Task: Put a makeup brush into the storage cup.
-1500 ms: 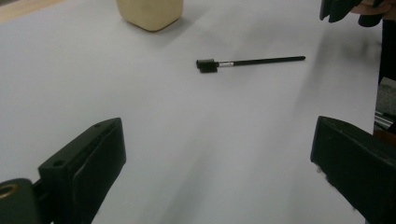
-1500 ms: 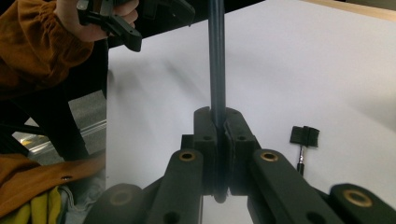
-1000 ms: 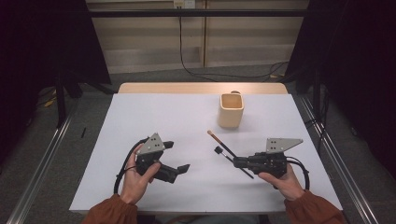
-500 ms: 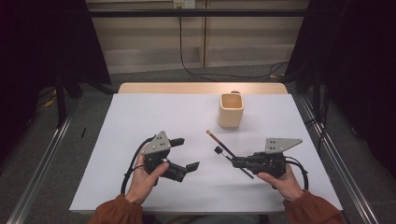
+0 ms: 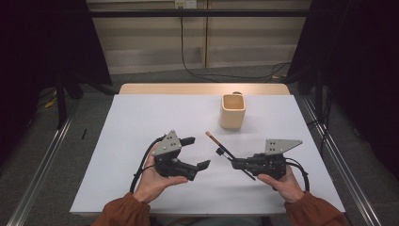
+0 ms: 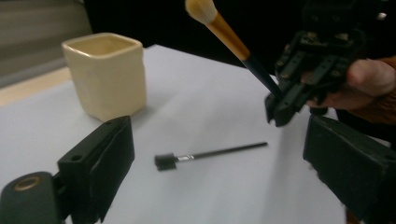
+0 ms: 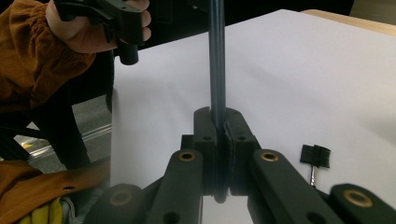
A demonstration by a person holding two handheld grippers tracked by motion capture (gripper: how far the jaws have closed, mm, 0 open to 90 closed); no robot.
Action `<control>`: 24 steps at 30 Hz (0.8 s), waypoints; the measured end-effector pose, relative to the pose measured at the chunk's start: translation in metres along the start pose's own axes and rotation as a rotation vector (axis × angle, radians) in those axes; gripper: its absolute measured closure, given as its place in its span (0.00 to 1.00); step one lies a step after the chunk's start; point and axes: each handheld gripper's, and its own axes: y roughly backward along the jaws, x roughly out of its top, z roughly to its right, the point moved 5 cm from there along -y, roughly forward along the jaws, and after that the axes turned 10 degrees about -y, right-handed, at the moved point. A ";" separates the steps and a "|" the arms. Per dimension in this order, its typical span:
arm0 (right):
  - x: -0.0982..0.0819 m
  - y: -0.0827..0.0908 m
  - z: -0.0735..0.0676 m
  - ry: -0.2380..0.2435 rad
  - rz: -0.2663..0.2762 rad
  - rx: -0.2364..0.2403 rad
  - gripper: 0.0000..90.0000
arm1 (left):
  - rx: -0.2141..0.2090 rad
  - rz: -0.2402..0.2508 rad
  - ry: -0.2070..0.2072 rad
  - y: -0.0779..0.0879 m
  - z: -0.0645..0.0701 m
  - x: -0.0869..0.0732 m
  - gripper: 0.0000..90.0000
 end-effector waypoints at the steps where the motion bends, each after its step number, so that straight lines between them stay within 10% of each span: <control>1: 0.001 -0.002 0.000 0.003 -0.003 -0.003 0.95 | -0.001 -0.011 0.002 -0.001 0.000 0.000 0.11; 24: 0.003 -0.024 0.000 0.022 -0.029 0.012 0.95 | -0.037 0.062 0.087 -0.004 -0.010 0.014 0.64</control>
